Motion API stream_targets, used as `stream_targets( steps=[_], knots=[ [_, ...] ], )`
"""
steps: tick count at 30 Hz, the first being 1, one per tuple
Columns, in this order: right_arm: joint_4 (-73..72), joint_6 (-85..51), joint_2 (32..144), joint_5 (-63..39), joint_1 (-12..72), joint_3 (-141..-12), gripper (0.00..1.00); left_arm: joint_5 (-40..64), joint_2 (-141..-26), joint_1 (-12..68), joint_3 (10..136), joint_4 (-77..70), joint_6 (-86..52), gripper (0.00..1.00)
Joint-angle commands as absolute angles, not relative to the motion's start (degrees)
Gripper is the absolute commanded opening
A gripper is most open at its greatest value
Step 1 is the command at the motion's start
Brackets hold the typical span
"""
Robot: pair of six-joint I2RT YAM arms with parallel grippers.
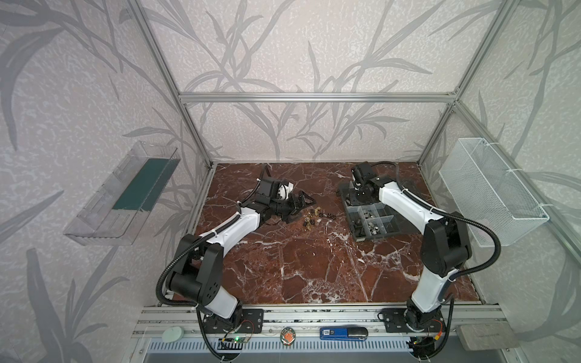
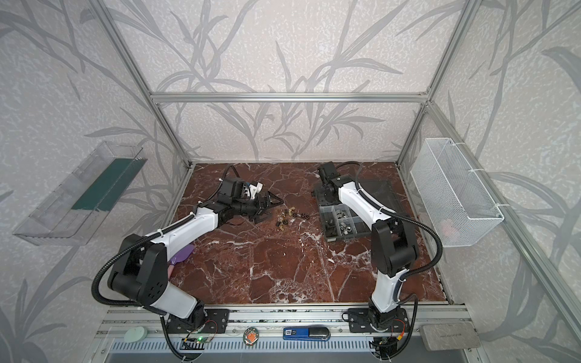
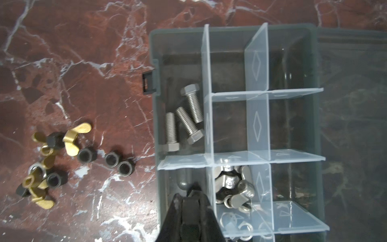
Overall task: Sort the screws and nuts into containers
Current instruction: Place the nut into the container.
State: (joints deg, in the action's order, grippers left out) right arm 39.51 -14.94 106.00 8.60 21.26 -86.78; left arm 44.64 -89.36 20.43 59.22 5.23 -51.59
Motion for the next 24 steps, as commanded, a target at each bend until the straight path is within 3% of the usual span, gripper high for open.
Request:
stream_targets(
  steps=[1,12,24],
  knots=[
    [40.4,-14.88,109.76,8.17,19.25,-90.55,0.12,44.8,-89.68,20.74,61.26,6.31,-51.03,0.99],
    [41.39,-14.55,118.48,6.48,14.79,-95.91,0.14,44.21,-90.06,20.65,61.57,8.05,-49.65,1.0],
    [42.48,-12.92,116.92,5.05,14.73,-96.8,0.3,44.35,-90.76,20.66,61.66,7.65,-49.91,1.0]
  ],
)
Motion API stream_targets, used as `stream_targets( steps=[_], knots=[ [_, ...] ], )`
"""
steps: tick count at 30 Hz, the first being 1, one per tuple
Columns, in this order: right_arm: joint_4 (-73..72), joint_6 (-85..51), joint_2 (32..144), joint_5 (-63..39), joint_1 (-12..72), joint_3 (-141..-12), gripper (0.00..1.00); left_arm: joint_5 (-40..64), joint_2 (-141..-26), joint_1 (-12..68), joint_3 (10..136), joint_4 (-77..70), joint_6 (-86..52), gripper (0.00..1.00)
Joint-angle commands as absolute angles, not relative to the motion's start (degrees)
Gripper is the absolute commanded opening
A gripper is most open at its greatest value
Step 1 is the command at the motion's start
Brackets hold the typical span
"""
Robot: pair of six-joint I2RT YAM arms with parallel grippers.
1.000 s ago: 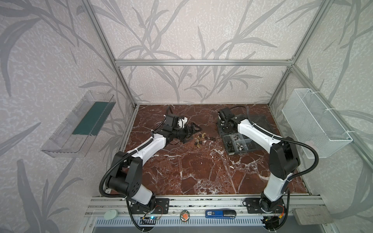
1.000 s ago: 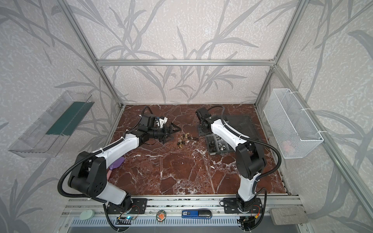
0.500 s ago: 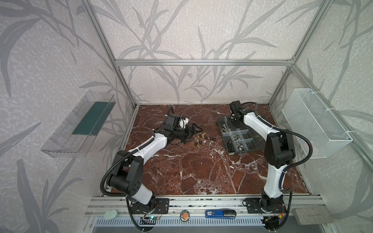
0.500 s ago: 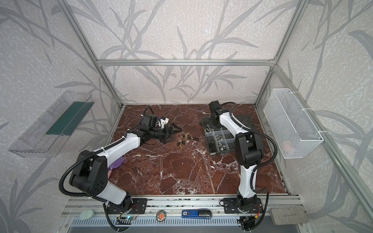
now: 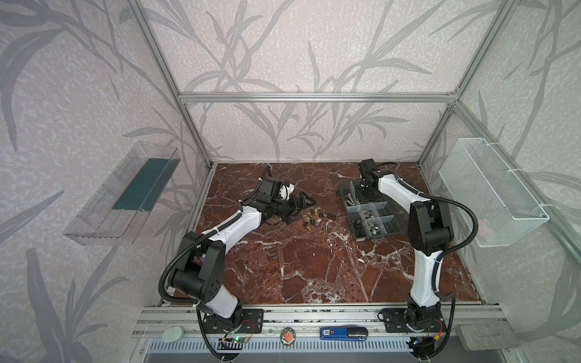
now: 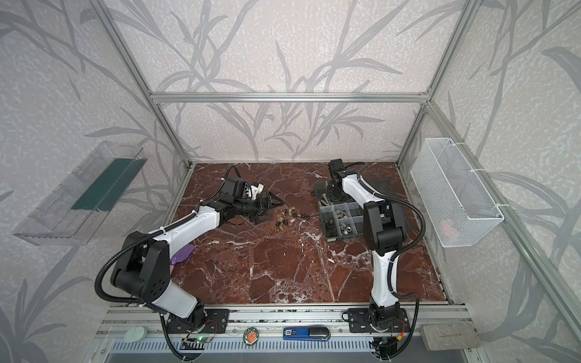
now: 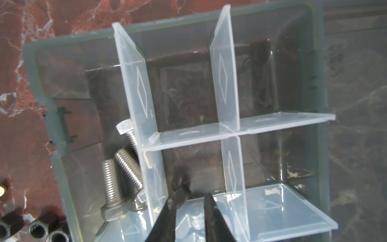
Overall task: Sort the screws and nuts into containers
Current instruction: Place the nut into the container, then pick up the nut from the center of the table.
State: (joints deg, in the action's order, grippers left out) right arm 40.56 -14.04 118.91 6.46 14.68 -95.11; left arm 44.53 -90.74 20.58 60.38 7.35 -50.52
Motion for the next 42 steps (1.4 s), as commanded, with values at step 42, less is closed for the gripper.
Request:
stream_targets(
  steps=[42],
  knots=[
    [43.67,-9.63,128.82,3.6,32.61,-101.79,0.38,44.39,-84.28,17.93,56.11,7.49,-50.01,1.0]
  ],
)
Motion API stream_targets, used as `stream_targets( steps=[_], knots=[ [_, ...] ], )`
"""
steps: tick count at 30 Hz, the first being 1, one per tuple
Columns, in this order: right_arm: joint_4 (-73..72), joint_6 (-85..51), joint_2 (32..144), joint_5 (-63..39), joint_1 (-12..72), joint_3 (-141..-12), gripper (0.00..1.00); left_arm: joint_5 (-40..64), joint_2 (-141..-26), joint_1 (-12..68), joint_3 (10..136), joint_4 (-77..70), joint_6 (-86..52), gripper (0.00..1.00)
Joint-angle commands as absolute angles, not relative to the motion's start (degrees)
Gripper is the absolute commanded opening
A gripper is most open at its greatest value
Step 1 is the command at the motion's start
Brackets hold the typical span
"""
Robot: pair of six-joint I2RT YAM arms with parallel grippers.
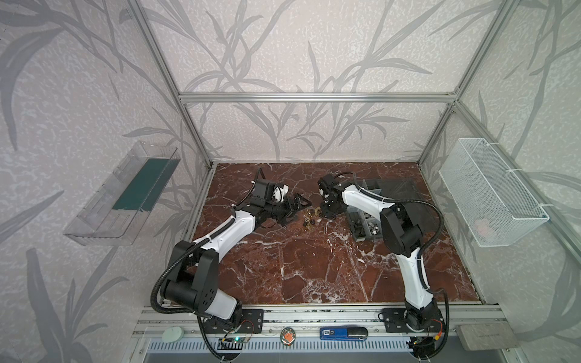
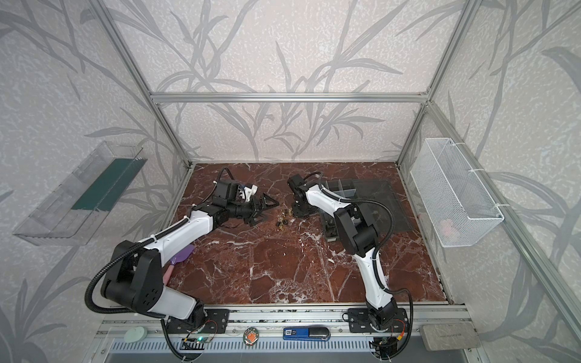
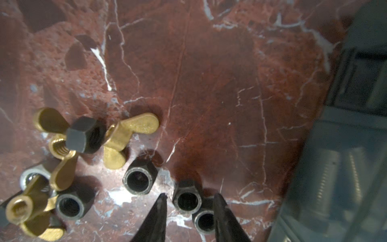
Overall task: Sort the screws and nuts into containers
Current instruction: Pick up the nut from the center of the table.
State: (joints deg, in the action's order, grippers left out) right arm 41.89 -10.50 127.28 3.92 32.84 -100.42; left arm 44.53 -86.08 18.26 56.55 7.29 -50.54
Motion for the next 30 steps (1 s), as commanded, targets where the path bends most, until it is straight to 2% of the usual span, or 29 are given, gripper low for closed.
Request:
stream_targets(
  steps=[1,8,15,22,30],
  knots=[
    [43.68,-9.63,129.11,3.47,32.67,-101.93,0.38,44.41,-84.36,17.93,56.15,7.52,-50.01,1.0],
    [44.23,-9.33,130.21,3.71,32.63,-102.03,0.34,44.56,-84.85,17.93,56.62,7.38,-50.05,1.0],
    [44.47,-9.59,128.26,4.63,32.64,-101.69,0.19,44.65,-85.2,17.93,56.41,7.11,-50.16,0.99],
    [46.2,-9.47,122.95,5.02,32.18,-103.02,0.17,44.69,-85.71,17.93,56.87,6.72,-50.18,0.99],
    [49.28,-8.49,116.88,7.85,27.82,-104.97,0.17,44.99,-86.55,18.02,57.52,6.57,-50.1,0.99]
  ],
)
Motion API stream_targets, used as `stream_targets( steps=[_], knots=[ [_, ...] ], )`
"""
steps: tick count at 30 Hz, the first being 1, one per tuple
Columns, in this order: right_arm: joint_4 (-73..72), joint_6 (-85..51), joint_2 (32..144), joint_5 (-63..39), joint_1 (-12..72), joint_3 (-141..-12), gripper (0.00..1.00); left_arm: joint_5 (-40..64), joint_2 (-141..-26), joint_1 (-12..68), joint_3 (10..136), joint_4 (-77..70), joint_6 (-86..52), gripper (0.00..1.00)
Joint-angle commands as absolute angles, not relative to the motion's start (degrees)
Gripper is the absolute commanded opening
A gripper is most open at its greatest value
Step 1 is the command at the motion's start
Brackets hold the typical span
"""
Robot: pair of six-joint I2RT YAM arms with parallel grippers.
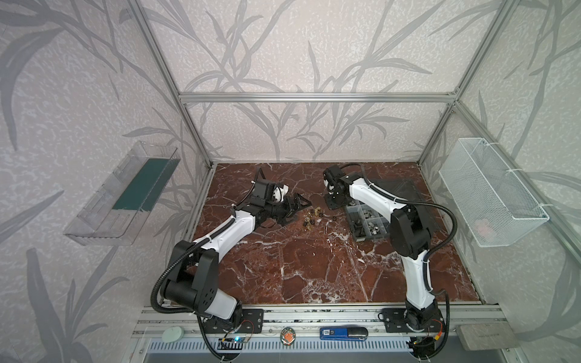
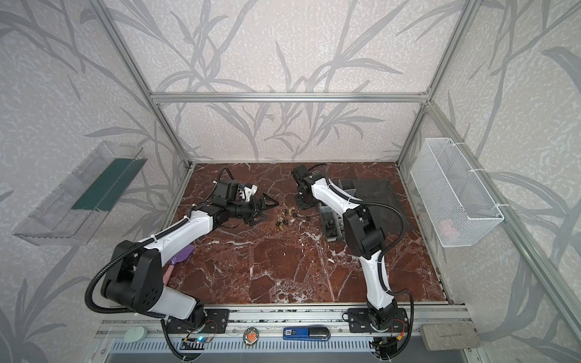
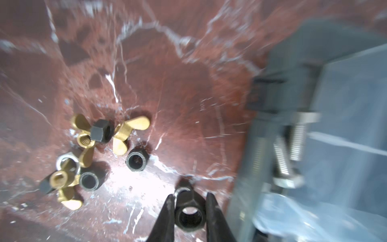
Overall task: Sort the screws and nuts into containers
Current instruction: Pick up the nut from the center of the table, then place the nut into the container.
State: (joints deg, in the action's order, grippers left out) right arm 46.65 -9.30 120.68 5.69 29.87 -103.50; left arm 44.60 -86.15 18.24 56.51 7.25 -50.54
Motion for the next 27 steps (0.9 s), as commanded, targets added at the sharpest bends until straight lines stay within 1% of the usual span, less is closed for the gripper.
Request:
stream_targets(
  steps=[1,11,15,24,27],
  knots=[
    [49.45,-8.41,116.45,8.12,26.95,-105.03,0.17,45.0,-86.64,18.01,57.49,6.5,-50.18,0.99],
    [49.27,-9.06,117.39,7.23,17.15,-104.13,0.17,45.15,-87.31,18.01,57.75,6.44,-50.18,1.0],
    [48.87,-8.8,118.79,6.88,15.0,-103.81,0.17,44.85,-87.53,18.02,58.12,6.94,-49.84,0.99],
    [47.56,-8.85,119.92,7.03,13.58,-100.95,0.24,44.77,-88.24,18.01,58.81,7.28,-50.0,1.0],
    [47.18,-8.9,119.41,6.77,13.54,-100.2,0.28,44.82,-88.33,18.02,58.91,7.29,-50.09,0.99]
  ],
)
